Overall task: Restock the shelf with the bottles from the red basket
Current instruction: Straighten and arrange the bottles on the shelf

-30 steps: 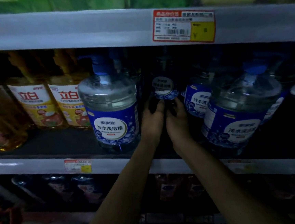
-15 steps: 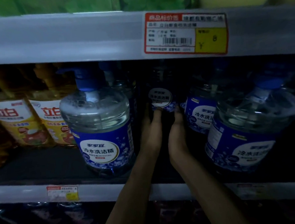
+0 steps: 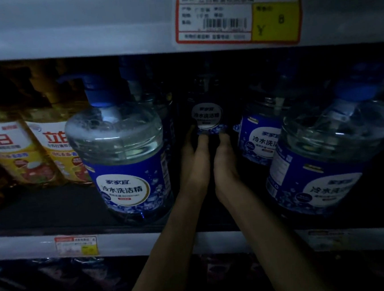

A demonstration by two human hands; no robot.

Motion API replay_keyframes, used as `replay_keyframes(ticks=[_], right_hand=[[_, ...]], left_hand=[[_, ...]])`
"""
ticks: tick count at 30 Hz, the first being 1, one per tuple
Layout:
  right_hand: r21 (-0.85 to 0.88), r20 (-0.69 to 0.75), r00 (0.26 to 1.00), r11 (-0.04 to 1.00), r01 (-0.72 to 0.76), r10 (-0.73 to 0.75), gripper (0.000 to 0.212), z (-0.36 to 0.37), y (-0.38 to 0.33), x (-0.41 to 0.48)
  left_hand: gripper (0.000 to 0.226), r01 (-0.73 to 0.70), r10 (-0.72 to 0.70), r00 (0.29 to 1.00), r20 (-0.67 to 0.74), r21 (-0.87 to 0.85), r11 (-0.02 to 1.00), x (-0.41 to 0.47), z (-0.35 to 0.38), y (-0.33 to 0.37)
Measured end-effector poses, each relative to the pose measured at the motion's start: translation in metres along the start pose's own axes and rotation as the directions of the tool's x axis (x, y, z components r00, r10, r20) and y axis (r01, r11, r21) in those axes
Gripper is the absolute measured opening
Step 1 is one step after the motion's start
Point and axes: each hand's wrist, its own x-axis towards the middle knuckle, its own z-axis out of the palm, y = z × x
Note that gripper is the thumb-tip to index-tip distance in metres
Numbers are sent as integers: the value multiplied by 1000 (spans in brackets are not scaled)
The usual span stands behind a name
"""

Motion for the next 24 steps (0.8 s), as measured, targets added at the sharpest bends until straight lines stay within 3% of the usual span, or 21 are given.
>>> replay_keyframes(ticks=[2, 7, 20, 24], right_hand=[[-25, -57, 998, 999, 23, -24, 46, -7, 2, 1], [-79, -69, 986, 986, 146, -152, 37, -23, 0, -30], [-329, 87, 929, 870, 368, -360, 42, -56, -55, -127], [-393, 181, 895, 804, 446, -409, 42, -80, -71, -158]], left_hand=[[46, -18, 18, 1000, -25, -20, 1000, -3, -3, 1], [31, -76, 75, 996, -58, -15, 997, -22, -17, 6], [36, -311, 279, 945, 169, 208, 927, -103, -39, 70], [51, -415, 343, 906, 248, 359, 836, -130, -46, 85]])
